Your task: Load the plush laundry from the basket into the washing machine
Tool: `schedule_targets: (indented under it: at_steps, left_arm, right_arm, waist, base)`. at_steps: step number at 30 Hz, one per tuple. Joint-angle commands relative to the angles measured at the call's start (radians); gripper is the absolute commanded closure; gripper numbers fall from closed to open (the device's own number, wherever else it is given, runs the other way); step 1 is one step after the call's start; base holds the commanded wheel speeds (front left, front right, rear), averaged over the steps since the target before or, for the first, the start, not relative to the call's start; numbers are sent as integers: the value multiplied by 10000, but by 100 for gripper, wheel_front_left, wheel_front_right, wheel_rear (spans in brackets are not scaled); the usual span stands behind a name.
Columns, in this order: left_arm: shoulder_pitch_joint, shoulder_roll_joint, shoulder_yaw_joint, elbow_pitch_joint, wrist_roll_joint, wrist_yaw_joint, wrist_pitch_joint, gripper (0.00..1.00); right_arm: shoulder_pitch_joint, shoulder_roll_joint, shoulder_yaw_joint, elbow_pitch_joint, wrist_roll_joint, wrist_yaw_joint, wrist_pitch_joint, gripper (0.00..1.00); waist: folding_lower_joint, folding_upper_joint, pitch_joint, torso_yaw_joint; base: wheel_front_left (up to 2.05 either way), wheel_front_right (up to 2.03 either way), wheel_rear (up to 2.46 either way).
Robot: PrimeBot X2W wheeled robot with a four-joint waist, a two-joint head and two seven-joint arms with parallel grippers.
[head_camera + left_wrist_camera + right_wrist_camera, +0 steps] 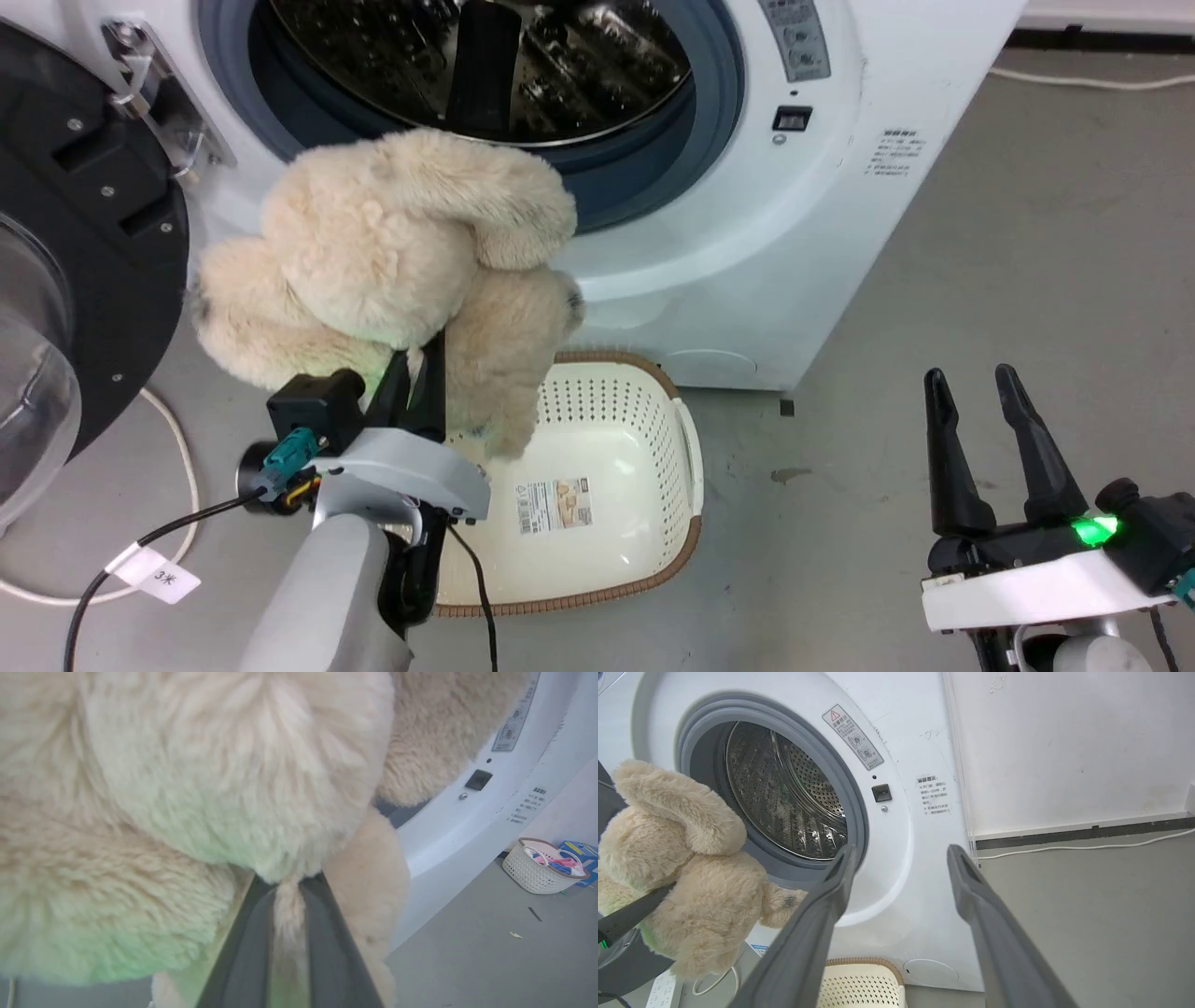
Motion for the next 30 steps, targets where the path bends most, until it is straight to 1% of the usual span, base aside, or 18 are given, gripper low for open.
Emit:
schedule_targets:
  at_steps: [1, 4, 8, 10, 12, 17, 22, 30]
  left_arm:
    - [52, 12, 20, -286, 191, -7, -67, 100]
    - [-35, 29, 0, -510, 482, -47, -67, 100]
    - [-466, 117, 103, -434, 751, -85, -67, 100]
    - [-751, 152, 196, -309, 806, -148, -67, 100]
    - [-1379, 217, 346, -54, 937, -294, -68, 100]
    - [-2117, 286, 552, 273, 1032, -413, -68, 100]
    - [-2908, 315, 863, 627, 985, -426, -68, 100]
    - [-4182, 139, 1279, 1278, 857, -369, -68, 100]
  right_arm:
    - [117, -2, 0, 43, 13, -7, -44, 0]
    - [134, -2, 12, 19, 22, -7, -44, 0]
    - [78, -2, 22, -69, 12, -7, -44, 0]
    - [30, -2, 12, -108, -1, -7, -44, 0]
    - [-53, -2, -36, -197, 3, -7, -44, 0]
    - [-192, -2, -50, -291, 25, -7, -44, 0]
    - [-325, -2, -99, -412, 1, -7, -44, 0]
    - [-552, -2, -112, -550, -37, -7, -44, 0]
  waist:
    - [2, 0, -94, -20]
    - [2, 0, -97, -71]
    - [2, 0, 100, -215]
    - [2, 0, 241, -295]
    - [2, 0, 570, -439]
    - [2, 0, 999, -609]
    - [2, 0, 1488, -712]
    - [2, 0, 2207, -850]
  base:
    - [0, 0, 0]
    - [0, 0, 0]
    - [0, 0, 0]
    - [0, 0, 0]
    - [0, 0, 0]
    - [0, 0, 0]
    - [0, 0, 0]
    - [0, 0, 0]
